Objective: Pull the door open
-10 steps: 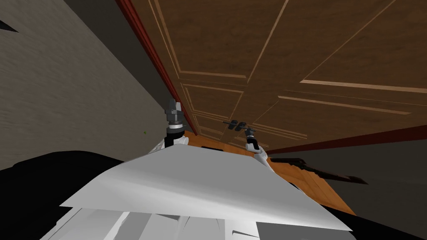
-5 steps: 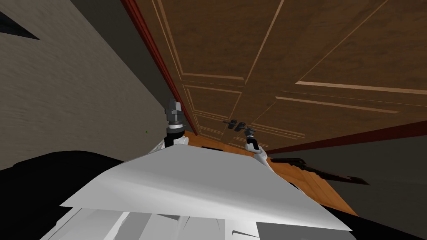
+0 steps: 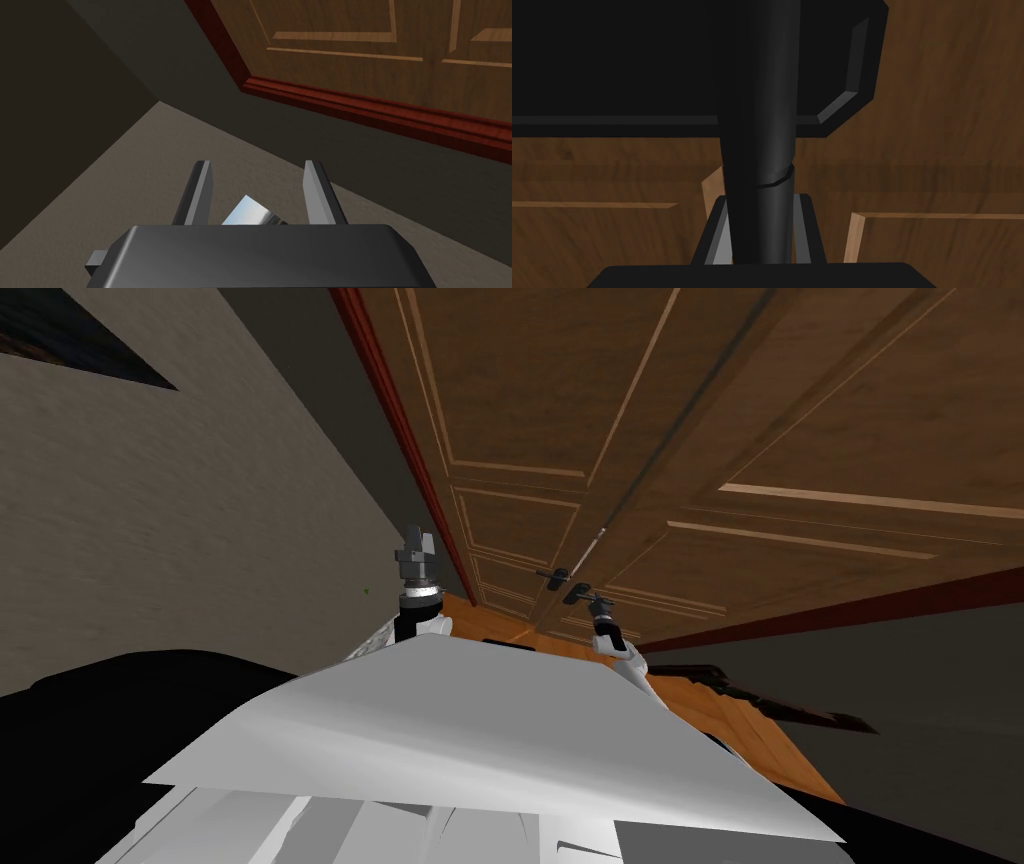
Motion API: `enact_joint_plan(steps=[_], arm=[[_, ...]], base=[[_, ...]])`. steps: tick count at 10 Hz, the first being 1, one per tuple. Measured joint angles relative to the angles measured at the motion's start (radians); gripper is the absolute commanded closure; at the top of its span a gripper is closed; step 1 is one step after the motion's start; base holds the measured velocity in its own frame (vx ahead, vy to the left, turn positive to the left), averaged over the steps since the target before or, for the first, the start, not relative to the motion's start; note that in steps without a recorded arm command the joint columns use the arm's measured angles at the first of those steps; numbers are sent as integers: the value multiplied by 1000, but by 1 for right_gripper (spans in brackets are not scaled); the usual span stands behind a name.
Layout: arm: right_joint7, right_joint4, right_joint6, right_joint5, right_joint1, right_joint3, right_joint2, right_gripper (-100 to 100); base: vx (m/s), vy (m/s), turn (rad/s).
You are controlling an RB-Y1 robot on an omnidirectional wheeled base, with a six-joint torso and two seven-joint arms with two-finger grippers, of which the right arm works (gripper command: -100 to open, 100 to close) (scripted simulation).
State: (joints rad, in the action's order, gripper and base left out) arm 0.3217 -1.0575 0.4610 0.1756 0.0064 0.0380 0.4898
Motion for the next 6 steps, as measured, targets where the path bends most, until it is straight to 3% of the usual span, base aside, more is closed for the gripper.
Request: enact_joint_plan(steps=[4,6], arm=[[46,-46,17,-3,41,-49,42,100],[63,-49,25,-4,46,-70,52,100]], base=[[-221,-91,156],[-106,-36,67]])
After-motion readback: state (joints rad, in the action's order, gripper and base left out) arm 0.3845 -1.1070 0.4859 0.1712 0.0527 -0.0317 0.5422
